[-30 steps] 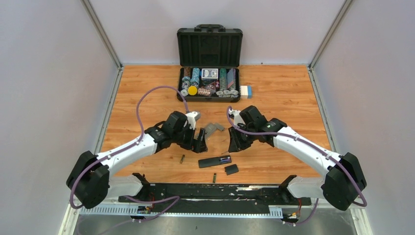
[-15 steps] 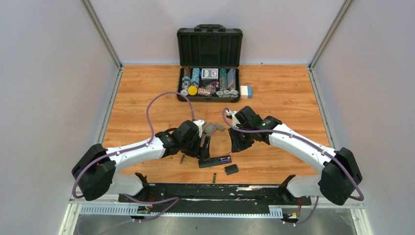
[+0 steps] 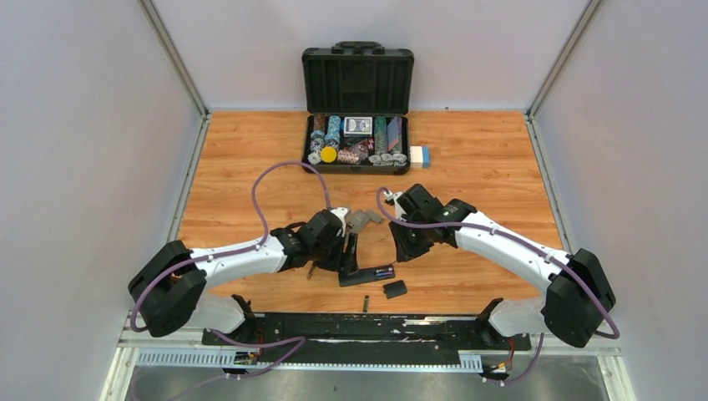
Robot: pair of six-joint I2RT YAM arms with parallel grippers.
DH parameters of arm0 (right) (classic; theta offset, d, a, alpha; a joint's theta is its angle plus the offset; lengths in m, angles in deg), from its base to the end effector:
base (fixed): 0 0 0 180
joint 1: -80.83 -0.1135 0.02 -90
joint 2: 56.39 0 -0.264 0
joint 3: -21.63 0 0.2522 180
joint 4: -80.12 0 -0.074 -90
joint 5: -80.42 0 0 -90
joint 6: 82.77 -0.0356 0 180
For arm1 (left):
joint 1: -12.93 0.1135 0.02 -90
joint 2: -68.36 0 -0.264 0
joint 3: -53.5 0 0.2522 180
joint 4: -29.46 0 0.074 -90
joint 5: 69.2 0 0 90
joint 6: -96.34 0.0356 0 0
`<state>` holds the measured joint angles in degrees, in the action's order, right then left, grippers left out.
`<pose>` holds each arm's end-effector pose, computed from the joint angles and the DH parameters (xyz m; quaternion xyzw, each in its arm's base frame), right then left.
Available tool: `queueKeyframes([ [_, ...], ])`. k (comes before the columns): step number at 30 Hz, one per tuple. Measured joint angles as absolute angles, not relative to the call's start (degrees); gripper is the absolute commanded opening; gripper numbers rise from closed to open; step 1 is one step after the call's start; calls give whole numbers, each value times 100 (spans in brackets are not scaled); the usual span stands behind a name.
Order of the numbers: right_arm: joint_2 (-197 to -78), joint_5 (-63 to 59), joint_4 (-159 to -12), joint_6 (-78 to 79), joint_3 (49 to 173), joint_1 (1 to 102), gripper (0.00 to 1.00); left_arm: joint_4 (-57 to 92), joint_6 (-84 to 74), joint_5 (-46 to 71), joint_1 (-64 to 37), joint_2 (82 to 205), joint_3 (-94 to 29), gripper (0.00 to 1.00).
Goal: Unload the batteries from the remote control
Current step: Unload the battery from the remote control.
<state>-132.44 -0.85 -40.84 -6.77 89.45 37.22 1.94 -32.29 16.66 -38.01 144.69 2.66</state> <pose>0.1759 0.1751 0.2329 -0.2643 0.9413 0.1601 0.1362 0.1563 -0.1966 0.1740 0.1130 0.9410 -0.2476 0.2009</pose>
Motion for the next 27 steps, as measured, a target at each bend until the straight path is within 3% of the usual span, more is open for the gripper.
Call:
queueKeyframes([
  [27,-13301,-275,-3842,-882,8945,3510,0,181,-3448,1961,-4030,14808,216,70],
])
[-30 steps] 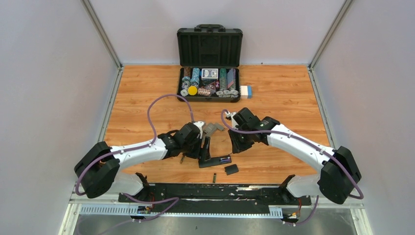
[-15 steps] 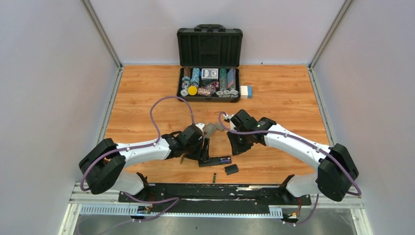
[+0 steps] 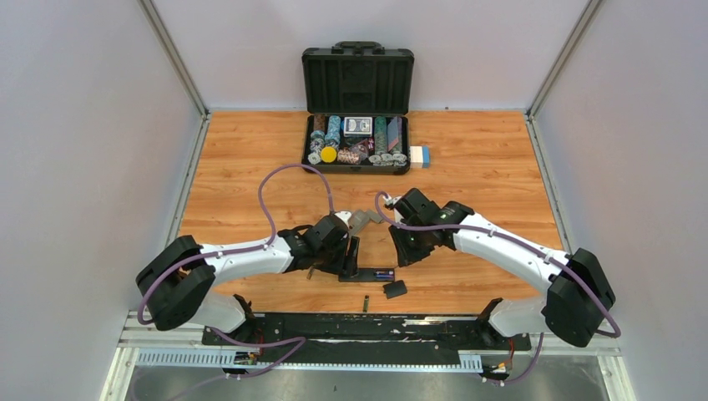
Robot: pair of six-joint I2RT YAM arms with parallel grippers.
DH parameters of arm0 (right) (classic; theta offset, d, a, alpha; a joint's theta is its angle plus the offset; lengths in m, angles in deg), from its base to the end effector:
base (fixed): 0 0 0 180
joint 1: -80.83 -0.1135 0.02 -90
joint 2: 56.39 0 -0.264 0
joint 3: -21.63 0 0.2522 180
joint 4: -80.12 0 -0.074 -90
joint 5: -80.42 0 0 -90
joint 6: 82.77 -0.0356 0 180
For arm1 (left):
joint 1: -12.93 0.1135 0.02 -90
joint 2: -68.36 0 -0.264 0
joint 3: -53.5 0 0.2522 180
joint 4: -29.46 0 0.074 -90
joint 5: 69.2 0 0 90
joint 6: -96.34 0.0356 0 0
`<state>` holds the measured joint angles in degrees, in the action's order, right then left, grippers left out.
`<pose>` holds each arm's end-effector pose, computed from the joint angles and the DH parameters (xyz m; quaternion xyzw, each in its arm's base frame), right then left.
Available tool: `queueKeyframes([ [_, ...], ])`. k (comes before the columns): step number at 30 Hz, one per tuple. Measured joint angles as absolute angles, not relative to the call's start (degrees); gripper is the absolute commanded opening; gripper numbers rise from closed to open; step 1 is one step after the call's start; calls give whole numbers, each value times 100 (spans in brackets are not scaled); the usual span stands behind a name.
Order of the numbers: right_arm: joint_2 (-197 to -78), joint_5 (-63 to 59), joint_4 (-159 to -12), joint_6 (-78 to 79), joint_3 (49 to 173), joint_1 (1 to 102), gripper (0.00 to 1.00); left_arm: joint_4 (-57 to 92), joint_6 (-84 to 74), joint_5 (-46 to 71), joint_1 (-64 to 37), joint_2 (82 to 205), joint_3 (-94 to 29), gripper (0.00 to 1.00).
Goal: Unload the batteries from the remote control
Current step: Unload the battery from the remote control.
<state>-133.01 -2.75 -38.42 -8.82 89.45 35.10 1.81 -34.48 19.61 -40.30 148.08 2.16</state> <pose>0.1680 0.1784 0.2288 -0.2618 0.9480 0.1382 0.1167 0.1527 -0.2055 0.1625 0.1064 0.9504 -0.2205 0.1919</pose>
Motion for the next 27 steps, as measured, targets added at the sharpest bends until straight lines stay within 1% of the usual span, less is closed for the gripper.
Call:
queueKeyframes([
  [27,-13314,-433,-3713,-1123,8945,3436,0,122,-3384,1961,-4109,14942,87,67],
])
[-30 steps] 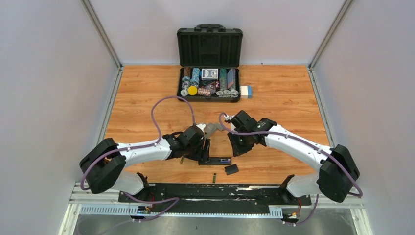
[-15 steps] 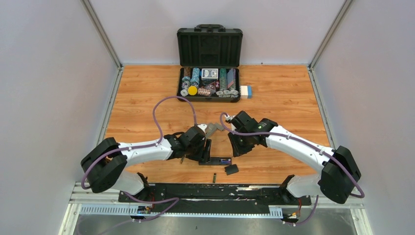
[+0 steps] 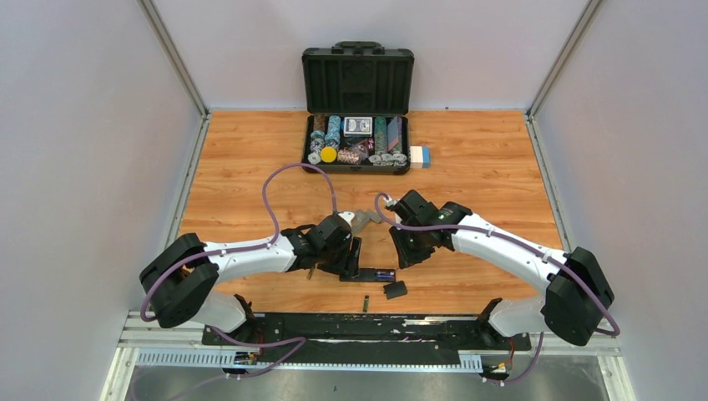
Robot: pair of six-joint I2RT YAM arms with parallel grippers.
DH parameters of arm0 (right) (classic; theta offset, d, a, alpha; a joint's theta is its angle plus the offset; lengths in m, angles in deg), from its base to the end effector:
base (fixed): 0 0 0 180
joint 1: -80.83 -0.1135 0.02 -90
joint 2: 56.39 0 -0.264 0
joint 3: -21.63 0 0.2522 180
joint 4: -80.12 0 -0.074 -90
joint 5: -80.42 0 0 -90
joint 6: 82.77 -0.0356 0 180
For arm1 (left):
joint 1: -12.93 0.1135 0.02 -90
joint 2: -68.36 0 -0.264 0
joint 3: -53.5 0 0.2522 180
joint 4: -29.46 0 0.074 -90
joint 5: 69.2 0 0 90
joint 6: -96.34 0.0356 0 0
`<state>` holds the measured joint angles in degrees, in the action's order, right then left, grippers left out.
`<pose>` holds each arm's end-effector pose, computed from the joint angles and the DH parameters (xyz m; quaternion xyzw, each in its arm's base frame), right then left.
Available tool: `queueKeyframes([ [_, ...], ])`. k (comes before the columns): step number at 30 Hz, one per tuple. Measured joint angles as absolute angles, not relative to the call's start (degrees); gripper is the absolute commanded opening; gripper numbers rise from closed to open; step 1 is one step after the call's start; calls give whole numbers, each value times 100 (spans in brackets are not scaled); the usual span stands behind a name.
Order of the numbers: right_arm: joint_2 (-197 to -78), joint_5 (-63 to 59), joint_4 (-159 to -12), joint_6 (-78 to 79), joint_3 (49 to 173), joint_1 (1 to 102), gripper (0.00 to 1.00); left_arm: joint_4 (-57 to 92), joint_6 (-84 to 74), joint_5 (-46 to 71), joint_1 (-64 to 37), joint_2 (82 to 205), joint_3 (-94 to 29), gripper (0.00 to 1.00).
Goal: Unload the batteries from the remote control
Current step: Unload the battery from the remote control.
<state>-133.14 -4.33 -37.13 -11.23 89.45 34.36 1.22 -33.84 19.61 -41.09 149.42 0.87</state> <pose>0.1650 0.1784 0.2274 -0.2457 0.9551 0.1235 0.1099 0.1527 -0.2116 0.1627 0.1184 0.9506 -0.2168 0.1879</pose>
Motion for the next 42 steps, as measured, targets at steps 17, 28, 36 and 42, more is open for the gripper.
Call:
queueKeyframes([
  [17,-13446,-415,-3708,-1171,9004,3398,0,74,-3389,1961,-4109,14944,91,61],
  [28,-13432,-363,-3791,-1199,8954,3403,0,154,-3483,1961,-4109,14948,133,63],
  [36,-13216,-262,-3853,-1302,8764,3460,0,329,-3587,1983,-4107,14924,209,61],
  [42,-12982,-118,-3905,-1446,8641,3569,0,362,-3598,1996,-4107,14924,223,61],
])
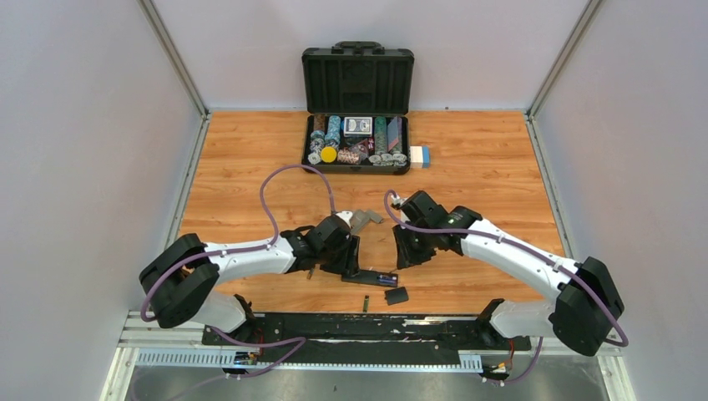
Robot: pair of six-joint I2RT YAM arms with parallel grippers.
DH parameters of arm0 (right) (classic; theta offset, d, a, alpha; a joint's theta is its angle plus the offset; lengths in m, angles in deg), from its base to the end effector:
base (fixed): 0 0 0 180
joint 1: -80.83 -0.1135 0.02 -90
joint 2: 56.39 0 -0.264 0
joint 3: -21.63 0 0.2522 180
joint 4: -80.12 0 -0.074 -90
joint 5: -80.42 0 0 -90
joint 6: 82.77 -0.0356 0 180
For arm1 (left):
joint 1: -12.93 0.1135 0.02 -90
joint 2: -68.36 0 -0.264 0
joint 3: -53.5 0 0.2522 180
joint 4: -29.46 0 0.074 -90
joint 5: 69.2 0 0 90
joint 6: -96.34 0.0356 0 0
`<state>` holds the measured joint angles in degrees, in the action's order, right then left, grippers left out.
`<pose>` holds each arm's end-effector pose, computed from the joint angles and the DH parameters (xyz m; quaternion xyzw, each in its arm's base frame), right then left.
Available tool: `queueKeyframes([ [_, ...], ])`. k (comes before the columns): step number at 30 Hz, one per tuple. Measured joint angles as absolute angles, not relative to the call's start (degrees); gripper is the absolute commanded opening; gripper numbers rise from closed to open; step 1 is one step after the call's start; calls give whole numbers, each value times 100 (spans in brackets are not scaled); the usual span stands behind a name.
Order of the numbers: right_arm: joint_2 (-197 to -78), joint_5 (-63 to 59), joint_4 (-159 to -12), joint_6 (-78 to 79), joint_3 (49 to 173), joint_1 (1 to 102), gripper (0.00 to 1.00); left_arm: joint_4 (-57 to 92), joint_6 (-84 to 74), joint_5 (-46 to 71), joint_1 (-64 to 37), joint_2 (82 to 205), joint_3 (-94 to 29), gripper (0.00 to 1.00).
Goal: Unload the batteries from the remote control
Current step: Unload the battery from the remote control.
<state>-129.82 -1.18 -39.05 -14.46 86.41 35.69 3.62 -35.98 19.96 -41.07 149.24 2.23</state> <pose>0.1602 0.1683 0.2263 -0.2122 0.9582 0.1580 0.1086 0.1522 -0.2103 0.1593 0.0993 0.9497 -0.2259 0.1929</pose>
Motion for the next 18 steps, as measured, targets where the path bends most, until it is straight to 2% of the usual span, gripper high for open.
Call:
queueKeyframes([
  [8,-12709,297,-4602,-1658,8622,3604,0,557,-3690,1972,-4113,14983,231,62],
  [18,-12683,643,-4510,-1542,8596,3608,0,570,-3725,2040,-4148,14911,253,72],
])
